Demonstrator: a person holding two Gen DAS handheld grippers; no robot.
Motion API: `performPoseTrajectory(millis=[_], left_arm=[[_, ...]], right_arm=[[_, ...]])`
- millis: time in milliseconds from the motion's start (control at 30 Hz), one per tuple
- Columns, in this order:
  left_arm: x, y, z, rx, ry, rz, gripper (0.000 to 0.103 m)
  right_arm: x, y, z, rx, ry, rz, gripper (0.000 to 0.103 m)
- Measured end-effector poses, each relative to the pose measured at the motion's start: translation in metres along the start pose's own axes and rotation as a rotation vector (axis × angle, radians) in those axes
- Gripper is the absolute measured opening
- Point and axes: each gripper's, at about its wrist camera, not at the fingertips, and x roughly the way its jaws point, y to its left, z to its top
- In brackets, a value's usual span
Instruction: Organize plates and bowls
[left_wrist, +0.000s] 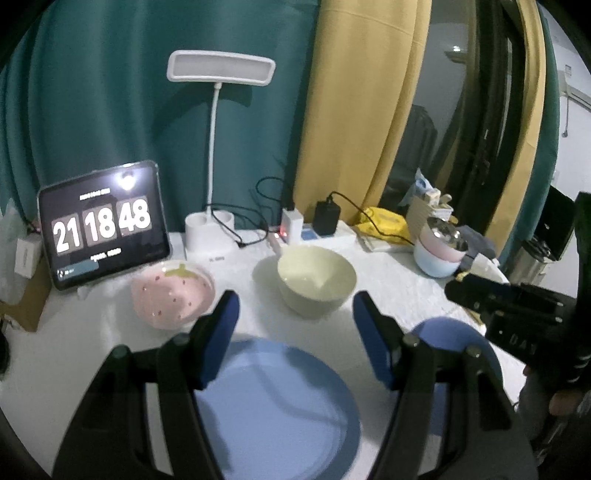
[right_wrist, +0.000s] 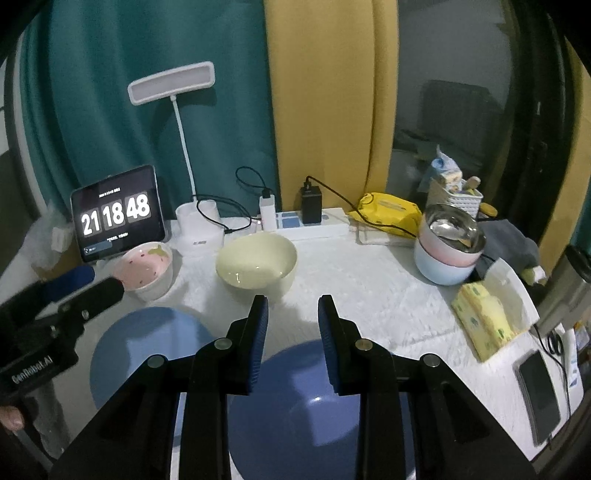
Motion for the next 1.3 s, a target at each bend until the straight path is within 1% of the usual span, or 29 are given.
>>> performPoseTrajectory(millis=[167,367,700,800,967,1100,1300], left_arm=[[0.018,0.007,0.015,-0.007,0.015,0.002,0.066],[0.044,0.013,0.026,-0.018,0.047,0.002,0.065],[0.085,0.023,0.035,-0.037,0.095,0.000,0.065],[0.100,0.026,0.036,-0.054,0.105,-0.021,0.065],[0.130,0.029,0.033,-0.083,0.162,-0.034,0.065],[0.149,0.028,0.029,-0.086,0.200,-0.030,0.065],[0.180,0.026,0.018,-0.105,0.295,-0.020,0.065]], right_arm=[[0.013,0.001,0.014,0.007,0.010,0.020,0.030],[0.035,-0.001,0.030,0.021,0.032,0.024,0.030],[0.079,-0.007,0.047,0.024,0.079,0.009,0.030],[0.093,-0.007,0.050,0.024,0.097,0.010,0.030],[0.119,-0.005,0.052,0.034,0.139,0.024,0.030],[0.142,-0.005,0.052,0.055,0.183,0.036,0.030],[0.170,-0.006,0.047,0.081,0.251,0.039,0.030]])
